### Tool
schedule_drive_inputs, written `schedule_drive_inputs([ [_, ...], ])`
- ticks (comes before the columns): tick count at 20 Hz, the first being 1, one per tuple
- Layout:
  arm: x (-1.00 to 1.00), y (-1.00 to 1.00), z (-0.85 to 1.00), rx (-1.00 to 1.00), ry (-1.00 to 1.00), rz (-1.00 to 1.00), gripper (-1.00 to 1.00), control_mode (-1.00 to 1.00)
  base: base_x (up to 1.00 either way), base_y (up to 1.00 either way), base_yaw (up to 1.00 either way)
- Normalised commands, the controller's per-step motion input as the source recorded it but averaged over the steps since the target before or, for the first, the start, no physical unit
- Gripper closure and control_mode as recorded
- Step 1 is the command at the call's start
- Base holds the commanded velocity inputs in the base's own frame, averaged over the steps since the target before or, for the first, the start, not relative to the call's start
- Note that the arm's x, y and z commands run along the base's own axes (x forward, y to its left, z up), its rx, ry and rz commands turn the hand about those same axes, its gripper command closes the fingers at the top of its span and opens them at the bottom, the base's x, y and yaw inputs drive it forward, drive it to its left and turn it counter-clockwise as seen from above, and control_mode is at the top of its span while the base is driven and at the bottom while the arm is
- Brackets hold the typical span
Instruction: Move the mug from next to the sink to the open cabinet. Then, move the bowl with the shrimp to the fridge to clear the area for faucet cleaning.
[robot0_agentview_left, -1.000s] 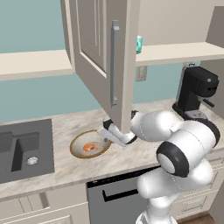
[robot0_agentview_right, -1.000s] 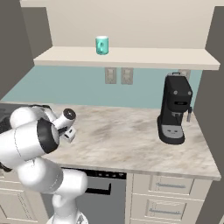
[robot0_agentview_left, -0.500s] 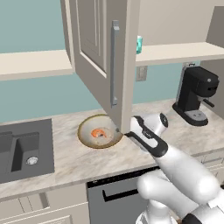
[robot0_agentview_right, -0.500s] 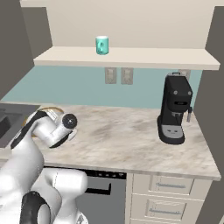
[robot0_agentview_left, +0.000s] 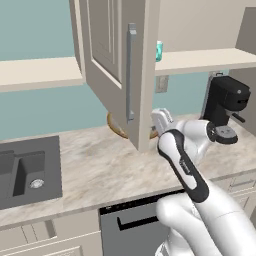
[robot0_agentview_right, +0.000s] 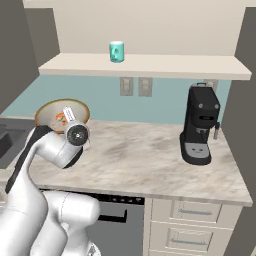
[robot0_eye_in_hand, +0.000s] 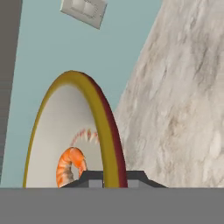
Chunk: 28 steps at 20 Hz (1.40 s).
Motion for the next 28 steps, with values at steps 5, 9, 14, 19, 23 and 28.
schedule_drive_inputs([
  [5,-0.63,-0.41,1.00,0.11,0.05,-0.27,1.00,-1.00,0.00,0.00,0.00],
  [9,-0.25,-0.08,0.25,0.03,0.01,-0.05,1.00,1.00,-0.75,-0.19,-0.03],
  [14,0.00,0.00,0.00,0.00,0.00,0.00,1.00,1.00,-1.00,-0.26,0.01],
  [19,0.00,0.00,0.00,0.00,0.00,0.00,1.00,1.00,-1.00,-0.19,0.02],
  [23,0.00,0.00,0.00,0.00,0.00,0.00,1.00,1.00,-0.92,-0.01,0.48],
  [28,0.00,0.00,0.00,0.00,0.00,0.00,1.00,1.00,-0.30,0.30,0.82],
])
